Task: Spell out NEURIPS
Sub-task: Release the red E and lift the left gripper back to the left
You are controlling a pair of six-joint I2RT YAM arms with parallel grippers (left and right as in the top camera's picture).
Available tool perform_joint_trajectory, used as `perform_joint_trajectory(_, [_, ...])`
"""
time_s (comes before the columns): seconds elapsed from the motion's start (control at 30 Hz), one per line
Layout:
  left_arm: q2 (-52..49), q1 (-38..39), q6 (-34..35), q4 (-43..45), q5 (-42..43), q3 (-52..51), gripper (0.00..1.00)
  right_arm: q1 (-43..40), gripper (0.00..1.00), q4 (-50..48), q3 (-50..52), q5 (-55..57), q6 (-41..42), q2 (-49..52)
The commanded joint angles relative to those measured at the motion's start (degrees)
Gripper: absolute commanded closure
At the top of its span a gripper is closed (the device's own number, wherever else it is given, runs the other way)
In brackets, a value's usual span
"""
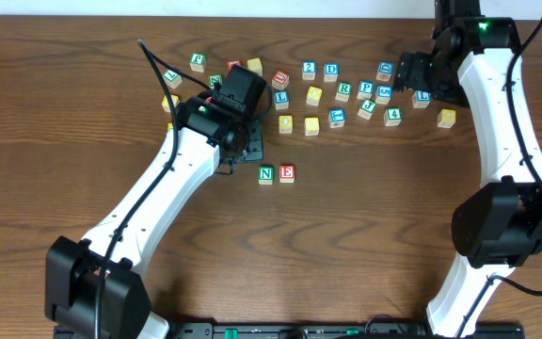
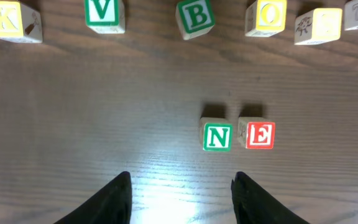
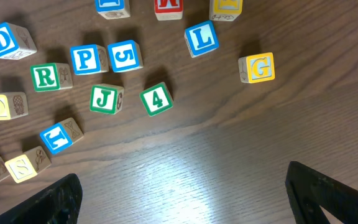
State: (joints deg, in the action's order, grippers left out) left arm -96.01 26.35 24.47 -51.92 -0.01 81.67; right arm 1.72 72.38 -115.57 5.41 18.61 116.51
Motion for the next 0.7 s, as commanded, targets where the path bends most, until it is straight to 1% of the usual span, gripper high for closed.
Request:
perform_joint_trajectory(0.0, [0.7,-0.31,-3.32,1.46,-0.72,0.7,0.47,-0.13,0.01,0.09,-1.2,0.26,-0.02,-1.77])
perform_joint_trajectory(0.07, [0.7,-0.63,-4.57,3.17,-0.68,0.7,0.43,-0.13,0.01,0.07,-1.2,0.24,-0.02,-1.77])
perform_joint_trajectory(0.2, [0.7,-2.73,-4.59,5.99,-0.39,1.27,0.43,-0.13,0.01,0.09,-1.2,0.24,-0.04,-1.77])
perform_joint_trajectory(0.27, [0.61,-4.11,-6.1,5.9,0.9,2.93,0.43,-0.13,0.01,0.09,-1.2,0.26,-0.02,-1.77])
perform_joint_trajectory(0.47, [0.52,-7.34,-9.73,1.73,1.95,11.52,0.43,-0.13,0.01,0.07,-1.2,0.26,-0.02,-1.77])
perform_joint_trajectory(0.57, [0.52,-8.7,-9.9,-0.35,1.97,15.56,0.43,-0.13,0.01,-0.04,-1.2,0.2,0.02,-1.77])
perform_joint_trajectory(0.67, [0.52,-10.54,-9.84,-2.12,2.21,18.18,0.43,-0.11,0.01,-2.43,-1.2,-0.02,0.87,-1.77])
